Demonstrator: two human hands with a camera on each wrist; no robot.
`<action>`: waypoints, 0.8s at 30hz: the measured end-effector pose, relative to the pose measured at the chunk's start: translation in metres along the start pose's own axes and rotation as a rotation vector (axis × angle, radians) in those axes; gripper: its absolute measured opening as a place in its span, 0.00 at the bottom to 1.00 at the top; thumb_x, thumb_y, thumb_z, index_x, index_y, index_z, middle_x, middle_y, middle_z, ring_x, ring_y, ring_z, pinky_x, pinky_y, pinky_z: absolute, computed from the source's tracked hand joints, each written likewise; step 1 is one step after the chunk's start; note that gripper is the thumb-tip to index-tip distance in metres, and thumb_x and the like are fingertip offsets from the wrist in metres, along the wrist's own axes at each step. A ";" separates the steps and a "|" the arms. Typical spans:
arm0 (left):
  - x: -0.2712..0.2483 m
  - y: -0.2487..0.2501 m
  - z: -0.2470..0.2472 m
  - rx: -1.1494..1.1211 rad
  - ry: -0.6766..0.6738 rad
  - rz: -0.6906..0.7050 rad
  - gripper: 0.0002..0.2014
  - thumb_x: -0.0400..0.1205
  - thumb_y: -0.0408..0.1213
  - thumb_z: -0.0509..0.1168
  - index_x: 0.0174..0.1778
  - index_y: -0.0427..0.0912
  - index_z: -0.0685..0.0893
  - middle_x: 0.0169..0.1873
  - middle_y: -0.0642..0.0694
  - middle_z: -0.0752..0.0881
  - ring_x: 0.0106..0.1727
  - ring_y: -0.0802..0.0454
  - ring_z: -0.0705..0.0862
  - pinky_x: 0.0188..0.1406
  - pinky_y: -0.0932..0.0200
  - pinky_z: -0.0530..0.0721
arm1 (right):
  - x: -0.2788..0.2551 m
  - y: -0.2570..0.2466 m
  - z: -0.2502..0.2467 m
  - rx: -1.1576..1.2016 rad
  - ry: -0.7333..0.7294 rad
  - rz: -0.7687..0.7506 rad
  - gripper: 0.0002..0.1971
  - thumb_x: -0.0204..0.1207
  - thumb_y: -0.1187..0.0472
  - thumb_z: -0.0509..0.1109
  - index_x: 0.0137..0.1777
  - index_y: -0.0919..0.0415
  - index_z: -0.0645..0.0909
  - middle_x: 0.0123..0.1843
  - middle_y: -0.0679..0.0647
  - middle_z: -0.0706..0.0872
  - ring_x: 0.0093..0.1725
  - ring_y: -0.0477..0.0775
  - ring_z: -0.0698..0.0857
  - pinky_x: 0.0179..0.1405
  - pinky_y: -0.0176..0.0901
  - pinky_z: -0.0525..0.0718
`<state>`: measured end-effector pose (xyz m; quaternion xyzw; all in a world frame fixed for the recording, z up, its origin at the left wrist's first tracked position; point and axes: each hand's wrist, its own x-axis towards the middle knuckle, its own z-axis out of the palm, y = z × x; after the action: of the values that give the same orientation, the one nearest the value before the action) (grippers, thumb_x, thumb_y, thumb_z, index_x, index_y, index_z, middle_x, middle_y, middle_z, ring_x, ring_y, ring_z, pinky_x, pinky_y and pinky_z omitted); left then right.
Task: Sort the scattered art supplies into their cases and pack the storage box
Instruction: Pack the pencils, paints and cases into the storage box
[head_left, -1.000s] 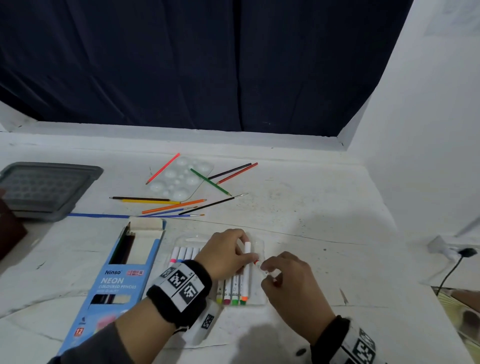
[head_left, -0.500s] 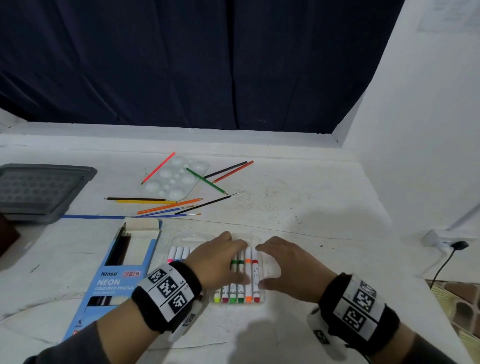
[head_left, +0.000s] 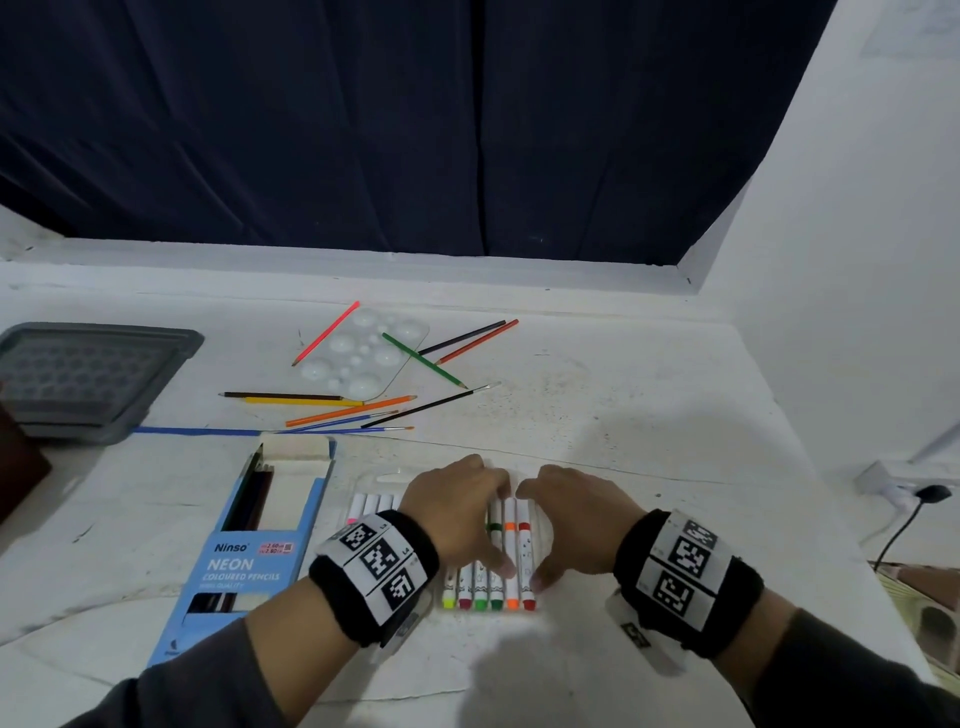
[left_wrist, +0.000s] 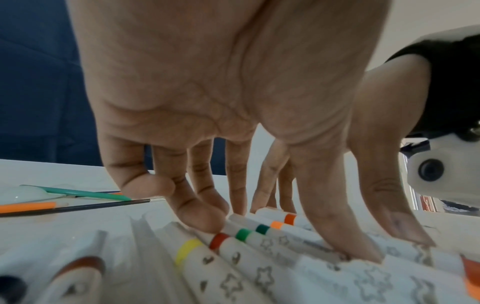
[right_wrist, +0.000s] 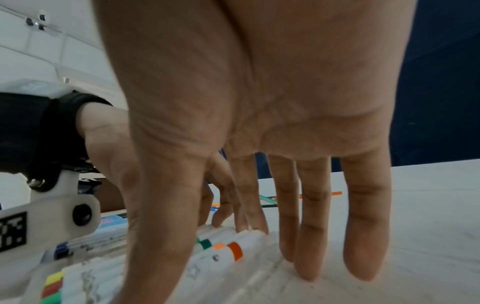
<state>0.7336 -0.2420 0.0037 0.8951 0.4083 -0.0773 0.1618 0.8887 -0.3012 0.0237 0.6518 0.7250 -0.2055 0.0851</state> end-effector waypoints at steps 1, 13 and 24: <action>0.000 0.000 0.001 0.002 0.004 0.000 0.36 0.65 0.61 0.81 0.66 0.53 0.77 0.57 0.52 0.79 0.55 0.51 0.79 0.56 0.54 0.80 | 0.000 -0.002 -0.001 -0.011 -0.004 0.003 0.35 0.62 0.46 0.85 0.68 0.55 0.79 0.61 0.51 0.82 0.60 0.53 0.82 0.55 0.44 0.81; -0.034 -0.013 0.001 -0.139 0.169 -0.006 0.24 0.79 0.58 0.70 0.71 0.58 0.78 0.55 0.55 0.77 0.56 0.55 0.79 0.58 0.56 0.80 | 0.017 -0.009 -0.004 -0.062 -0.047 0.039 0.31 0.52 0.42 0.88 0.49 0.54 0.78 0.44 0.47 0.79 0.46 0.53 0.83 0.39 0.43 0.78; -0.111 -0.075 0.015 -0.196 0.234 -0.283 0.28 0.83 0.58 0.64 0.78 0.58 0.70 0.64 0.53 0.80 0.63 0.54 0.80 0.61 0.56 0.80 | 0.008 -0.003 0.002 0.112 0.011 -0.003 0.52 0.56 0.50 0.89 0.78 0.53 0.63 0.72 0.49 0.72 0.65 0.52 0.76 0.64 0.48 0.77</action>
<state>0.6040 -0.2794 0.0028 0.8115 0.5516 0.0453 0.1872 0.8842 -0.2952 0.0197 0.6556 0.7138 -0.2424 0.0443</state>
